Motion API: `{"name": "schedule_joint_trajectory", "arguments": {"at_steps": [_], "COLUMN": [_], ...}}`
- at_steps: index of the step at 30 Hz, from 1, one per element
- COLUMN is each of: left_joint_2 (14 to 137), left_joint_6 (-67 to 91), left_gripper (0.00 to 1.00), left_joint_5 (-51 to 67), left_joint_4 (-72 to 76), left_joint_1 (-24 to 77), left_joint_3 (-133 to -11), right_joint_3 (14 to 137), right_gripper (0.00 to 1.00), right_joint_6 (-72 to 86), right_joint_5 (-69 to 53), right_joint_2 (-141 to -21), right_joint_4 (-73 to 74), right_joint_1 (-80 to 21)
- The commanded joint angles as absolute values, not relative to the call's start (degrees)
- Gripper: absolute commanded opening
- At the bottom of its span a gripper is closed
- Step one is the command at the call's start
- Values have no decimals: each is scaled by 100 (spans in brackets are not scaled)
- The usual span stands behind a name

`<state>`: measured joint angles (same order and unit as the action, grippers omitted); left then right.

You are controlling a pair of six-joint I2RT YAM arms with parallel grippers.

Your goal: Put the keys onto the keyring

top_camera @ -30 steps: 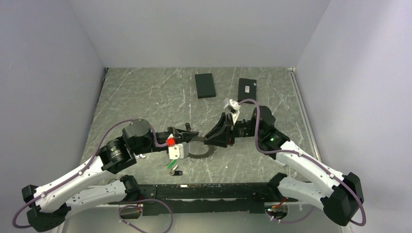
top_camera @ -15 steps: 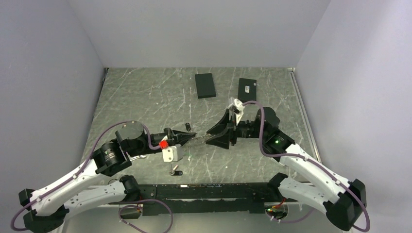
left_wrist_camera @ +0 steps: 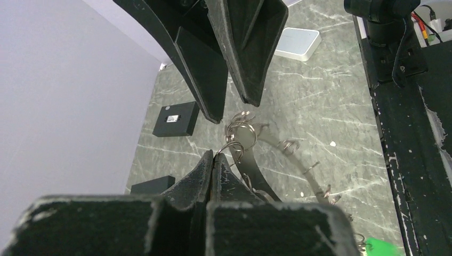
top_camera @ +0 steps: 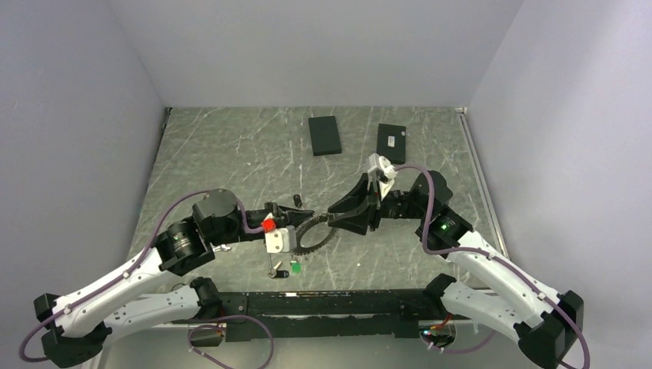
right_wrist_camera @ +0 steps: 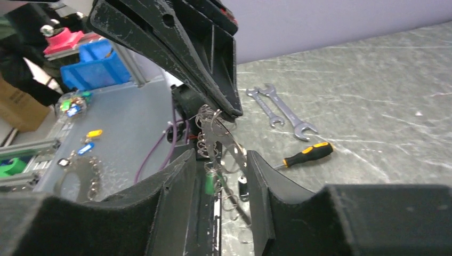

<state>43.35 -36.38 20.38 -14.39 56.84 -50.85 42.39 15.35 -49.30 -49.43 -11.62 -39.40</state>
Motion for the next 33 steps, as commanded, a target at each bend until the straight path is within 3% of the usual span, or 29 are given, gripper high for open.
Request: {"name": "schedule_joint_trajectory", "arguments": {"at_steps": [1,8,22,33], "left_joint_2": [4362,4464,4457,4485], "left_joint_6": [-3590,-3595,-3480,-3331], "left_gripper": [0,0,0,0], "left_joint_5": [2152,2116,2153,2132], "left_joint_4": [-890,-778,-615,-498], "left_joint_1": [5696,5695,5695,5695], "left_joint_3": [-5153,-5156,-5116,-5089], "right_joint_3": [4556,4681,4728,4672], "right_gripper": [41,35,34,14], "right_joint_6": [1756,1568,1477,1547], "right_joint_5": [-5545,-5568,-5027,-4856], "right_joint_2": [-5158,-5412,-5499,-5627], "right_joint_4": [-1810,-1646,-1456,-1702], "right_joint_1": [-4054,-4431,-4462,-4465]}}
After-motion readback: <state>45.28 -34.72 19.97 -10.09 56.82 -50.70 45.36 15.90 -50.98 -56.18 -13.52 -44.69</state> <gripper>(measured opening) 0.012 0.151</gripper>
